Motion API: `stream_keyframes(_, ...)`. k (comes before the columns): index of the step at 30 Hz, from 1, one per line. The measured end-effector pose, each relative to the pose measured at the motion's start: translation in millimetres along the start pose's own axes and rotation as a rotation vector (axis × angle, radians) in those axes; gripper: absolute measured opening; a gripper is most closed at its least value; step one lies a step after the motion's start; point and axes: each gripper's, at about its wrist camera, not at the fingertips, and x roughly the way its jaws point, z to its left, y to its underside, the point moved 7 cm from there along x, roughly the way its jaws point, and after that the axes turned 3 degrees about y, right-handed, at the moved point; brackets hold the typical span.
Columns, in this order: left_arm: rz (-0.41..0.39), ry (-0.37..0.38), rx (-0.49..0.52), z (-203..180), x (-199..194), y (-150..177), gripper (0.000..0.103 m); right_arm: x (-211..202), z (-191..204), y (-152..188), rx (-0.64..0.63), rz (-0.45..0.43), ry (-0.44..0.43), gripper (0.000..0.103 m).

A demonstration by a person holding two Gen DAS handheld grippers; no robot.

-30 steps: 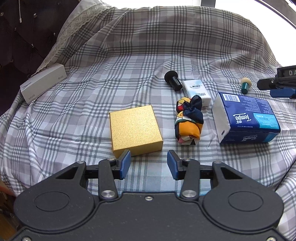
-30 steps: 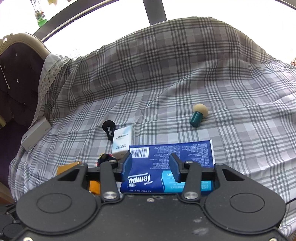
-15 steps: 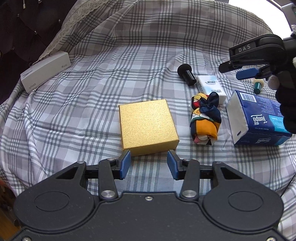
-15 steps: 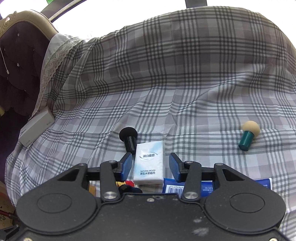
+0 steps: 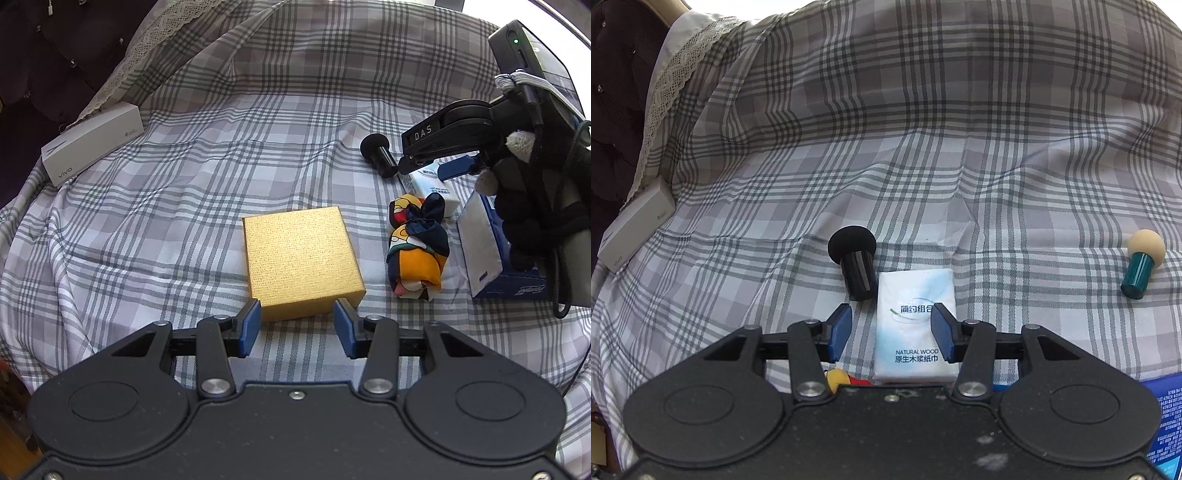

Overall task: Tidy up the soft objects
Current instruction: 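Move the right tool to the white tissue packet and grasp it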

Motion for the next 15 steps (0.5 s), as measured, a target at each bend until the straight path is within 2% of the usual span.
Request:
stream_keyframes(12, 0.006, 0.003, 0.009, -3, 1, 1, 0.045, 3, -10, 0, -0.032, -0.013, 0.057, 0.048)
stream_keyframes(15, 0.006, 0.001, 0.015, -4, 0, 2, 0.045, 5, -14, 2, -0.015, 0.000, 0.049, 0.048)
